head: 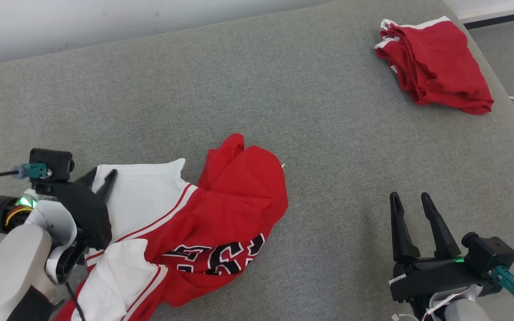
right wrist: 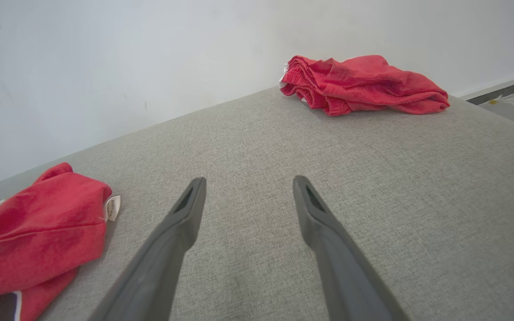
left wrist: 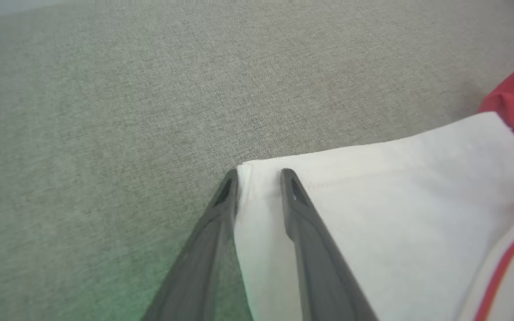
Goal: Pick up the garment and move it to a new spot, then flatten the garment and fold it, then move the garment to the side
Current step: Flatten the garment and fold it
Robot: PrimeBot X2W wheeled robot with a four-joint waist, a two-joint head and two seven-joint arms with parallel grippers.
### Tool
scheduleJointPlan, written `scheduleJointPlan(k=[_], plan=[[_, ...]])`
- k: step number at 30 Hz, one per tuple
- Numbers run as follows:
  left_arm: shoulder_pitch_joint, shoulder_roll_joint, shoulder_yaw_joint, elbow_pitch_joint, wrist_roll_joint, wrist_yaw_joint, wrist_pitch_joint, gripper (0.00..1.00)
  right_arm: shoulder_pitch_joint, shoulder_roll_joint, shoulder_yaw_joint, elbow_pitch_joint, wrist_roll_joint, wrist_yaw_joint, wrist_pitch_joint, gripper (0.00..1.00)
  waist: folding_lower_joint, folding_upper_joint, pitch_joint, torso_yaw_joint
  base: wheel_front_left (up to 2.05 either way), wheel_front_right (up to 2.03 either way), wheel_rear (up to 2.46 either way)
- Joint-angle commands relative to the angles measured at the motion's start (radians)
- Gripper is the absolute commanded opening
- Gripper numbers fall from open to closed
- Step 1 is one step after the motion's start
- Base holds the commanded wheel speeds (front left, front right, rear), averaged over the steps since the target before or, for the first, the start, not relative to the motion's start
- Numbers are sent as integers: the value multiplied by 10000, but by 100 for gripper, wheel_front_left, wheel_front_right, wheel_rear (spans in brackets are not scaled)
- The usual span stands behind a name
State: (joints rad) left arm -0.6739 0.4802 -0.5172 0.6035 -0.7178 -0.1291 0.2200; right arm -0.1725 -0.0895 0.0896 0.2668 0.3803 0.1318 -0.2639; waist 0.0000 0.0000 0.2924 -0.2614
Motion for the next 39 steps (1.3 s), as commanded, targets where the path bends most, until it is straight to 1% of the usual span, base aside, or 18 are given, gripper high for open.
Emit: scheduleJointPlan(k=[1, 6, 9, 14, 19, 25, 29, 33, 37, 39], plan=[[-121, -39, -168, 116, -69, -10, 22, 0, -86, -50, 17, -39, 68, -25, -4, 100, 0, 0, 62, -48, 0, 0, 0], [-540, 128, -345, 257, -56, -7, -284, 0, -39, 2, -53, -60, 39, -25, -4, 100, 0, 0, 153, -88, 0, 0, 0], [-1063, 300, -335, 293, 200, 3, -805, 0, -42, -17, -107, -62, 56, -25, -4, 100, 0, 0, 173, -72, 0, 0, 0], [-2236, 418, -393, 303, 851, 3, -1804, 0, -126, -58, -217, -66, -21, -25, -4, 100, 0, 0, 116, -64, 0, 0, 0], [-3608, 380, -412, 287, 1452, 27, -2630, 0, -120, -39, -303, -101, -97, -25, -3, 100, 0, 0, 30, -124, 0, 0, 0], [-5054, 262, -563, 269, 1950, 18, -3182, 0, 27, 8, -485, -80, -189, -25, -4, 100, 0, 0, -176, -100, 0, 0, 0], [-5696, 140, -562, 132, 2049, 15, -3530, 0, 124, 65, -619, -61, -298, -25, -4, 100, 0, 0, -411, 52, 0, 0, 0], [-5676, 7, -536, -189, 1917, 28, -3749, 0, 270, 100, -646, -31, -342, -25, -4, 100, 0, 0, -688, 351, 0, 0, 0], [-4674, 36, -612, -861, 1774, 197, -3975, 0, 480, 74, -668, 20, -393, -25, -4, 100, 0, 0, -996, 748, 0, 0, 0], [-3879, 146, -528, -1303, 1565, 410, -4092, 0, 582, 46, -694, 36, -414, -25, -4, 100, 0, 0, -1139, 957, 0, 0, 0]])
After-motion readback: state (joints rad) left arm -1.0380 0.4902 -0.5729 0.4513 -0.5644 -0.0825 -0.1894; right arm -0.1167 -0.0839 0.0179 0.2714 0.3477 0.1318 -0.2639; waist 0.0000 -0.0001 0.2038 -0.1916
